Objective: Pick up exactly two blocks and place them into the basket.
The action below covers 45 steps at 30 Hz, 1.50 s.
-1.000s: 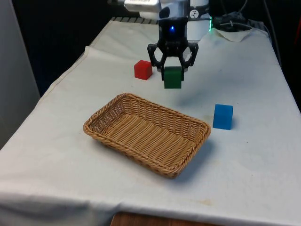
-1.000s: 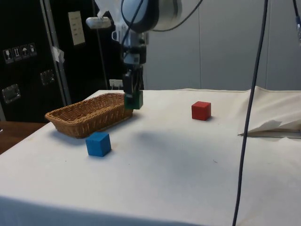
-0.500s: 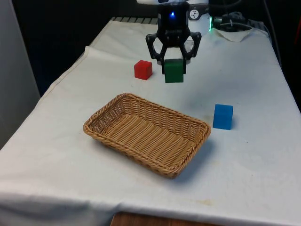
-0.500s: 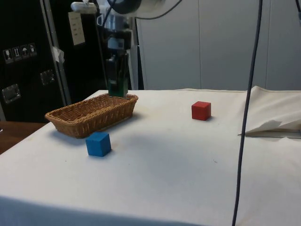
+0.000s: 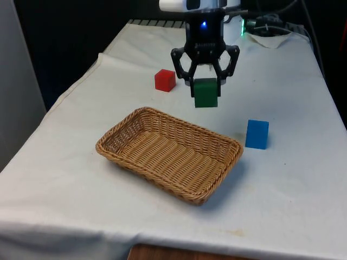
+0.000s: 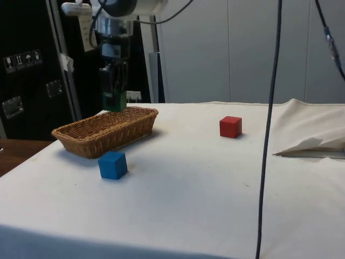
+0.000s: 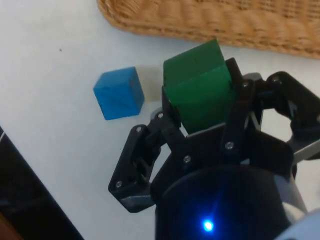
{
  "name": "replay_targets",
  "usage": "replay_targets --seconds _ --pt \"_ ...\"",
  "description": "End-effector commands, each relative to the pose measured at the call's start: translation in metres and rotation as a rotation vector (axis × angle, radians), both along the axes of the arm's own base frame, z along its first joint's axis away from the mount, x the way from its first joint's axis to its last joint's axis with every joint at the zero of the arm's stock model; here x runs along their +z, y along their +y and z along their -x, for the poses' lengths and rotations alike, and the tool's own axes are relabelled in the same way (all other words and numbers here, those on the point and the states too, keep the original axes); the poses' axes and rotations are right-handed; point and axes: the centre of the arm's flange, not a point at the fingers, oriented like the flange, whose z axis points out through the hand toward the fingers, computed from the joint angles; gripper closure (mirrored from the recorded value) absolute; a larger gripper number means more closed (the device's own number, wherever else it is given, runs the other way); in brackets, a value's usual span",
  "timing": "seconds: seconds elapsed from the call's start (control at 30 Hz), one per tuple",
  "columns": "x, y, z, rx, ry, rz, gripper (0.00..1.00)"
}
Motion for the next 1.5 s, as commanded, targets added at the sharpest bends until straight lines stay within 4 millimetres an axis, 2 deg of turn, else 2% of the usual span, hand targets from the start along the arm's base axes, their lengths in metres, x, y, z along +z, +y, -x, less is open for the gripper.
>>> replay_targets --seconds 0.0,0.07,0.3,0.4,0.67,0.73,0.8,0.93,1.0,1.03,1.1,1.23,1.4,1.47 --pt "0.000 0.002 -0.005 0.002 0.004 -0.011 1.00" --pt "0.000 0.001 -0.007 0.000 -0.002 0.000 1.00" --pt "-0.009 0.002 -0.034 0.000 -0.005 0.004 1.00" --pt "-0.011 0.003 -0.039 0.000 -0.013 0.015 1.00" --pt "-0.041 0.002 -0.067 -0.003 -0.014 0.030 1.00" --pt "-0.041 0.002 -0.064 -0.004 -0.013 0.036 1.00" --pt "-0.056 0.000 -0.077 -0.007 -0.014 0.043 1.00" --pt "-0.069 -0.002 -0.086 -0.012 -0.019 0.055 1.00" --pt "-0.077 -0.003 -0.089 -0.014 -0.018 0.058 1.00" --pt "-0.074 -0.003 -0.088 -0.012 -0.016 0.062 1.00" --pt "-0.088 -0.004 -0.092 -0.017 -0.015 0.059 1.00" --pt "-0.102 -0.003 -0.093 -0.017 -0.006 0.063 1.00" --pt "-0.101 -0.005 -0.094 -0.017 -0.004 0.067 1.00" --pt "-0.100 -0.005 -0.095 -0.017 -0.005 0.068 0.92"
